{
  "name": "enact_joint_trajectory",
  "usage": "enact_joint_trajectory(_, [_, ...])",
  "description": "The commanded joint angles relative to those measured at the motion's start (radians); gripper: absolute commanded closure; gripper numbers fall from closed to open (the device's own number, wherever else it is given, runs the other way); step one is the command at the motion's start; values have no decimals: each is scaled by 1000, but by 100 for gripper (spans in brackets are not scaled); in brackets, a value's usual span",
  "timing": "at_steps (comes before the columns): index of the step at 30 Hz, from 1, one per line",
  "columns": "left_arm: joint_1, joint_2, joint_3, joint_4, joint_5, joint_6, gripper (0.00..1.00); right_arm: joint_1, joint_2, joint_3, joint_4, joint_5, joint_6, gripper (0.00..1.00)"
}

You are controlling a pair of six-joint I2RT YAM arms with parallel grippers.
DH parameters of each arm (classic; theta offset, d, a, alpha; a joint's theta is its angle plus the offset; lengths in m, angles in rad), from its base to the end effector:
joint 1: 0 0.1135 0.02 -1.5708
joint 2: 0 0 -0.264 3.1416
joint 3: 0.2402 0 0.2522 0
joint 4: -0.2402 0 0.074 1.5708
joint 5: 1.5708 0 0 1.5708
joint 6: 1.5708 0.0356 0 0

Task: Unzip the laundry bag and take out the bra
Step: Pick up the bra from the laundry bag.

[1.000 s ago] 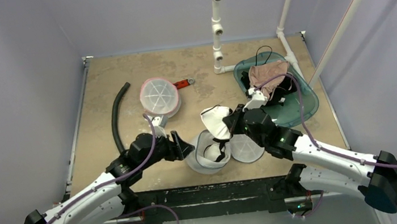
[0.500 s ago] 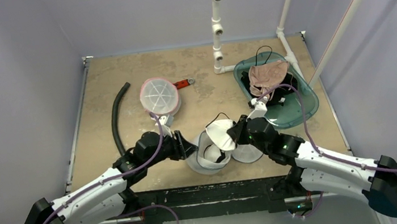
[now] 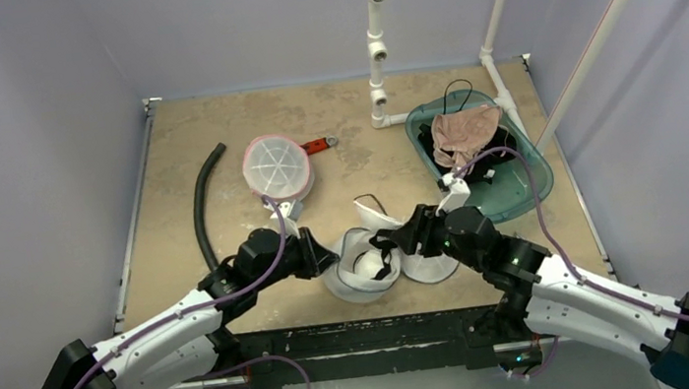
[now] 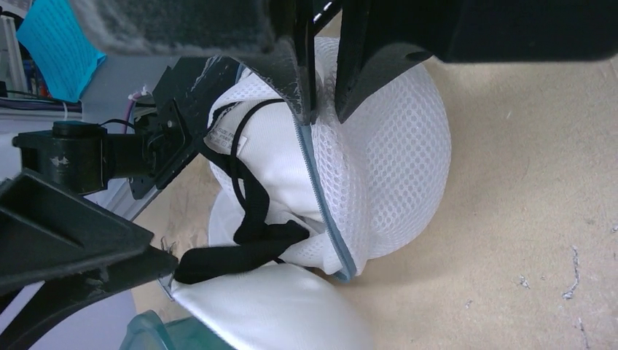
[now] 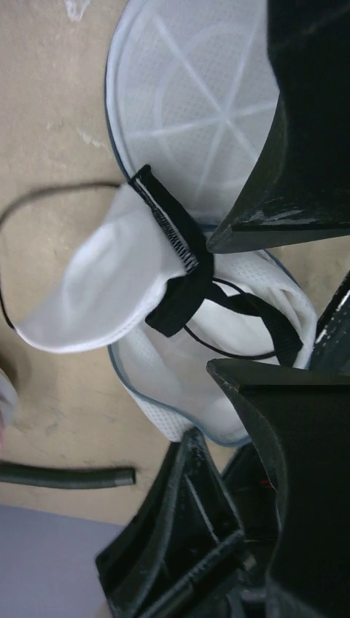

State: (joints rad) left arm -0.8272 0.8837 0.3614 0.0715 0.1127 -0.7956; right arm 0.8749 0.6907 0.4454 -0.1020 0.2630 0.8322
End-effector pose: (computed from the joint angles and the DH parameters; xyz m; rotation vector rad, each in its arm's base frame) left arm 0.1279 -0.1449 0.1997 0.1132 2.2104 -1.0917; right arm 0.1165 0.1250 0.2435 0.1430 2.0056 0.8844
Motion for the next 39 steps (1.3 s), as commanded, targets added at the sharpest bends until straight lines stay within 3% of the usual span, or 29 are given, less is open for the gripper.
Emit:
enact_joint_trajectory(1, [-5,-4,12,-7,-49,22,87,29,-5,87,-1,-193,-147,44])
enact_joint_trajectory(9, [-5,-6,31,-52,-85,32,90,222,117,142,-46,-174,-256,43])
enact_joint_trajectory(18, [-5,-18,46,-101,-83,39,90,247,224,139,-54,-73,-256,42])
enact_joint_trajectory(26, [-5,-13,47,-96,-75,35,90,249,286,142,-4,-89,-274,49])
enact_joint_trajectory(31, [-5,-14,46,-94,-67,31,90,250,308,141,20,-95,-276,66])
enact_joint_trajectory(37, [-5,-18,45,-94,-65,32,91,250,274,133,50,-81,-258,100])
enact_joint_trajectory(39, [-6,-15,47,-94,-65,34,94,250,248,129,61,-57,-241,100])
